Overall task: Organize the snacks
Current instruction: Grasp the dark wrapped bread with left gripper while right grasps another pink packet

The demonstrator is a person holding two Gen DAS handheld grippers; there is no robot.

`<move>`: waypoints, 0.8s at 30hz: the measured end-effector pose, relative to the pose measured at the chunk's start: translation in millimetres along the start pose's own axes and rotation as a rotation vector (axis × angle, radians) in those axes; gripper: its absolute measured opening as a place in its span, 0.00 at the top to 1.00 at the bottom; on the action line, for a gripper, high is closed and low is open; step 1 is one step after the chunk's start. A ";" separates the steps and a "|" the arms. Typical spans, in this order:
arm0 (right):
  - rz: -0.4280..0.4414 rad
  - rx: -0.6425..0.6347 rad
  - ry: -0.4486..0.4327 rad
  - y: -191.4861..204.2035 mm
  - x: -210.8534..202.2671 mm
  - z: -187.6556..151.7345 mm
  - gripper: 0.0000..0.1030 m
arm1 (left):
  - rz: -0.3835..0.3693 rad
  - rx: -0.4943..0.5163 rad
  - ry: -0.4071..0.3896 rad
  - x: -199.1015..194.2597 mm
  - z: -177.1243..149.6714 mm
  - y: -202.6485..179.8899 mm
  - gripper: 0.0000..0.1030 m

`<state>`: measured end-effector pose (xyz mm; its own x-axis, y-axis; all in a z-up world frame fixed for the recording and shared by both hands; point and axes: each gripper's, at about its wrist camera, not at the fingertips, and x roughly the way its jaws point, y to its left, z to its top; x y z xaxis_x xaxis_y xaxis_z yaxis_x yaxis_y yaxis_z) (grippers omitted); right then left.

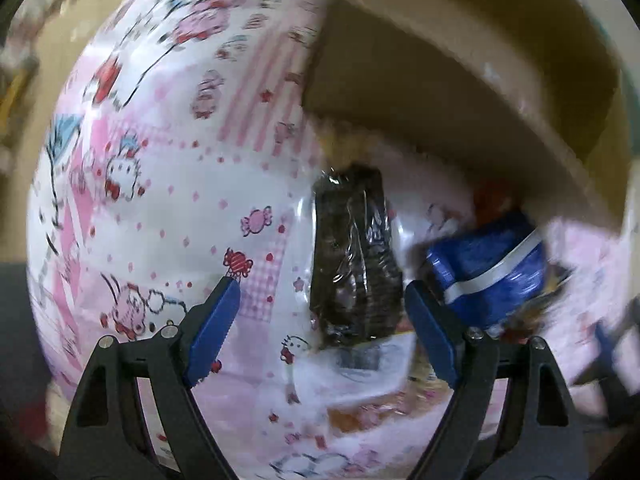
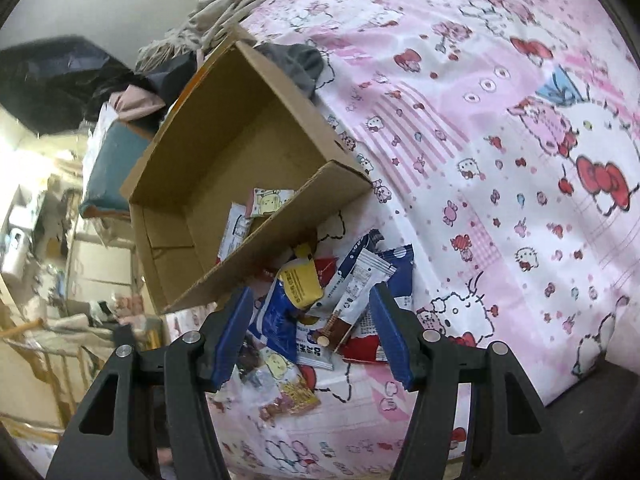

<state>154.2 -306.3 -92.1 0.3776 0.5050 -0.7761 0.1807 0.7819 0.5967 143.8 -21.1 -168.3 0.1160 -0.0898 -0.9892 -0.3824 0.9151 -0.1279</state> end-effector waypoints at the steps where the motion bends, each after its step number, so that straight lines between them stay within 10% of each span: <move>1: 0.000 0.006 0.003 -0.9 0.7 0.1 0.38 | 0.024 0.025 -0.005 1.4 -1.5 -6.6 0.15; 10: 0.004 -0.001 0.010 2.5 3.9 0.1 0.38 | 0.120 0.088 -0.026 14.1 -10.0 -40.1 0.01; 15: 0.001 -0.009 0.017 4.8 7.5 -0.3 0.38 | 0.110 0.160 -0.034 2.0 -17.5 -38.9 0.38; 24: -0.031 -0.216 0.302 37.1 58.3 -37.1 0.51 | 0.016 0.144 0.024 -20.5 -2.3 -0.1 0.50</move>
<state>149.2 -234.3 -122.8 0.0838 0.5398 -0.8376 -0.0199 0.8413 0.5402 139.4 -20.3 -148.2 0.0879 -0.0827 -0.9927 -0.2485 0.9632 -0.1022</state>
